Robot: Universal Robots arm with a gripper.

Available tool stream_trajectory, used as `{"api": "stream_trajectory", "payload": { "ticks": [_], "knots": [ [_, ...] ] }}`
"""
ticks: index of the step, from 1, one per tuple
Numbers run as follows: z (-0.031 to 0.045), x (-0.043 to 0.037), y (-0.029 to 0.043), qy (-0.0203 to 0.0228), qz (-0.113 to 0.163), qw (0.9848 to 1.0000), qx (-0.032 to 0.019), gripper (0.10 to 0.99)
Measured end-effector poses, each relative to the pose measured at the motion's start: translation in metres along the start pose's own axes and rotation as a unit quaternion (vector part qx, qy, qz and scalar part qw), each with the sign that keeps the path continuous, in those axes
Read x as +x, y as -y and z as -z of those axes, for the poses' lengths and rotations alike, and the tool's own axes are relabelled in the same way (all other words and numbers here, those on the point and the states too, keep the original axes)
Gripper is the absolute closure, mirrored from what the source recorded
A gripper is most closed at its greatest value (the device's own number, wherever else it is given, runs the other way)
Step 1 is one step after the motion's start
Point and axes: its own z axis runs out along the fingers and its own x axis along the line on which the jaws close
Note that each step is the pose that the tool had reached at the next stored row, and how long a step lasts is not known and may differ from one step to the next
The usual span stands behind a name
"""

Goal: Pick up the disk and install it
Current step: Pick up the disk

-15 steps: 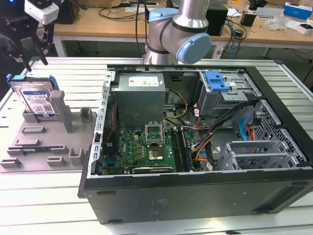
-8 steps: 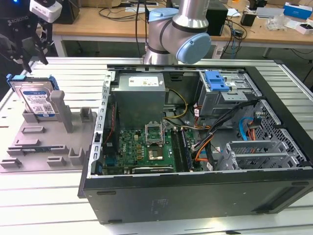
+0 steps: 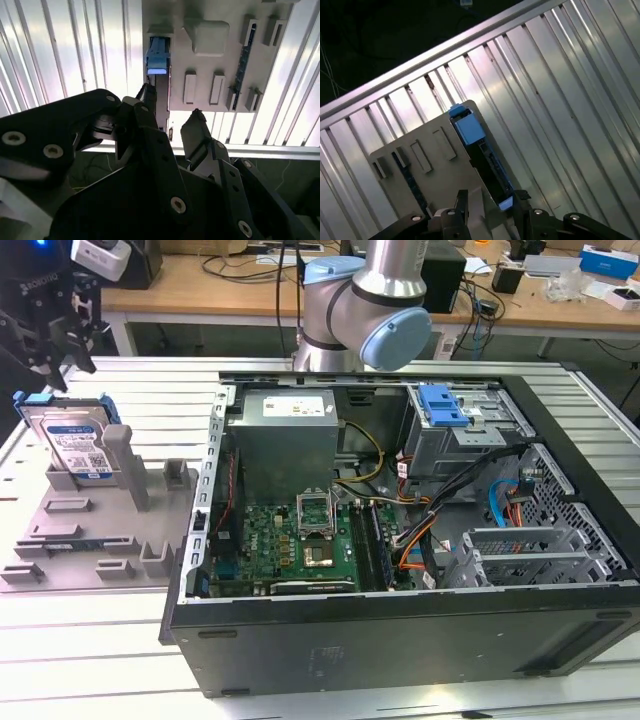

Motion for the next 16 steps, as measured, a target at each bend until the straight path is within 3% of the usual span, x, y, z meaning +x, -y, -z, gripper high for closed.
{"api": "stream_trajectory", "payload": {
  "ticks": [5,10,16],
  "knots": [
    [-0.0017,-0.0001,0.0000,-0.0020,0.054,0.9985,0.0015,0.604],
    [-0.0031,-0.0049,-0.0024,-0.0035,0.084,0.9965,0.0056,0.604],
    [-0.0042,-0.0083,-0.0040,-0.0055,0.135,0.9908,0.0058,0.604]
  ]
}}
